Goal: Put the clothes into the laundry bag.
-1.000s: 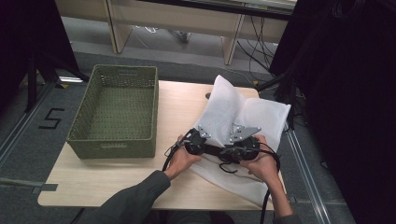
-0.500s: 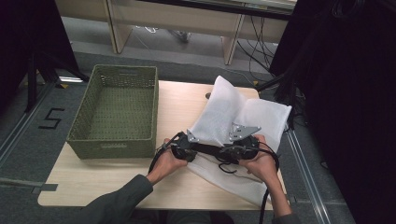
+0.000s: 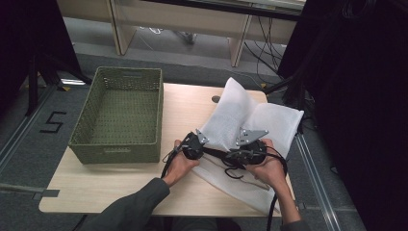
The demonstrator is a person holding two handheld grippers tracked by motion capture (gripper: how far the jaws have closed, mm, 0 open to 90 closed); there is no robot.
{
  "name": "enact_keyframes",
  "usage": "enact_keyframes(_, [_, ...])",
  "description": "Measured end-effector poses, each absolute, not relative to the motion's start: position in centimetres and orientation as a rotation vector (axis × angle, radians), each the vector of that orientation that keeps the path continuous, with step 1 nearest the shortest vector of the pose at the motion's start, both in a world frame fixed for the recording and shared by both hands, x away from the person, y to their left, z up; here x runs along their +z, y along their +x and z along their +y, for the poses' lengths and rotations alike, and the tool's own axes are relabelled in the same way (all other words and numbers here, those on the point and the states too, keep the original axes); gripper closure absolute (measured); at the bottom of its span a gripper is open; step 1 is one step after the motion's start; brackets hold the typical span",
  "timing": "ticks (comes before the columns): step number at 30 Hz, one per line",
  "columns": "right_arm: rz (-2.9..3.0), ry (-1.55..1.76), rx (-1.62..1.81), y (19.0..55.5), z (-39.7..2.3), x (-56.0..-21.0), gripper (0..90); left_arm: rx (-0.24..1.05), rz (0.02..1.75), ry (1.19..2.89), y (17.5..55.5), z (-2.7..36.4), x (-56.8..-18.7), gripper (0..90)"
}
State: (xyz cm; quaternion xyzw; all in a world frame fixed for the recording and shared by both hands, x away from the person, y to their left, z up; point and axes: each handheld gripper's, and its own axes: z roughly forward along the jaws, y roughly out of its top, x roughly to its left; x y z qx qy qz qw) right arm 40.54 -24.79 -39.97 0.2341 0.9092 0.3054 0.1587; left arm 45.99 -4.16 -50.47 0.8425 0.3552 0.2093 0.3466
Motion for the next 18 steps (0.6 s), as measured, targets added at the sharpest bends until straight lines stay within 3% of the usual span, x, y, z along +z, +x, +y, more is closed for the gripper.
enact_keyframes(8, [2.606, 0.68, 0.882, 40.6, -24.9, -40.2, 87.3, 0.53, 0.944, 2.148, 46.8, -4.6, -50.7, 80.6])
enact_keyframes(18, [2.585, 0.732, 0.907, 40.9, -25.5, -40.4, 86.5, 0.414, 0.843, 2.181, 43.0, -3.5, -48.5, 57.7])
